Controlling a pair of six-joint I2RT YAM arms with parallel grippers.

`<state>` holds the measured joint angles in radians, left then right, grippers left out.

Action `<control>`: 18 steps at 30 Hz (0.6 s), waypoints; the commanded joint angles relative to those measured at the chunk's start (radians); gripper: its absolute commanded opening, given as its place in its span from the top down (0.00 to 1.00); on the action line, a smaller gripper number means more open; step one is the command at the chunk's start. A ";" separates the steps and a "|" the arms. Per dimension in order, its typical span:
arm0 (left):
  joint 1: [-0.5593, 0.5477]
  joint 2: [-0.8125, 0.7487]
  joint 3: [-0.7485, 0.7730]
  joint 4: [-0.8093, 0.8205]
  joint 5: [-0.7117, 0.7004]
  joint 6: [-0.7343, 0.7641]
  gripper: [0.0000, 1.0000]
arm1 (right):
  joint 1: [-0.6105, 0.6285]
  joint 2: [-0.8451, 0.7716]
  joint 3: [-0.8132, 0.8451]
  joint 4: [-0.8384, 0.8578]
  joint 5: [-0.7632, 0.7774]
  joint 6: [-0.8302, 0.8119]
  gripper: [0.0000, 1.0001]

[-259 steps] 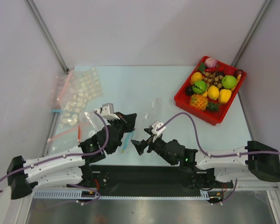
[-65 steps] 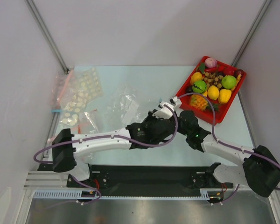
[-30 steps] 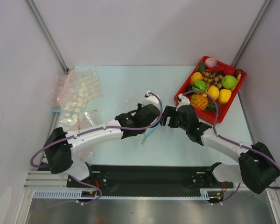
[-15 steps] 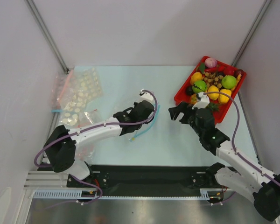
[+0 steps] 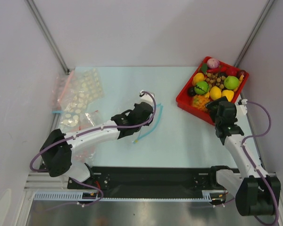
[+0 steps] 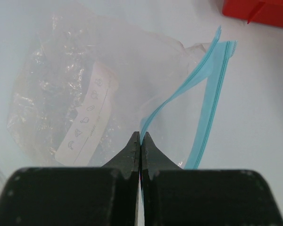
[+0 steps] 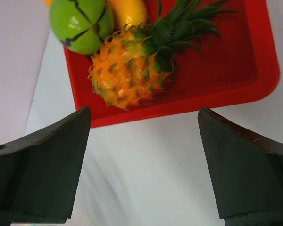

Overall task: Place the food in the zip-top bag and seal the zipper
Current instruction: Pick up the fake fruit from the bin.

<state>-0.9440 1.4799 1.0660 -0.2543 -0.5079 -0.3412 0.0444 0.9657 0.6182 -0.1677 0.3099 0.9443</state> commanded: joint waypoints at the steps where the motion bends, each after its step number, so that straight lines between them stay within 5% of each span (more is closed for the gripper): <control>1: -0.007 -0.046 -0.001 0.035 0.016 -0.024 0.99 | -0.035 0.079 0.080 -0.023 -0.002 0.125 0.00; 18: -0.035 -0.069 0.008 0.023 -0.034 -0.001 1.00 | -0.037 0.367 0.273 -0.049 0.184 0.232 0.02</control>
<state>-0.9691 1.4563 1.0657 -0.2512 -0.5129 -0.3401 0.0109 1.3136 0.8574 -0.2081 0.4122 1.1481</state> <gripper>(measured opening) 0.011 0.988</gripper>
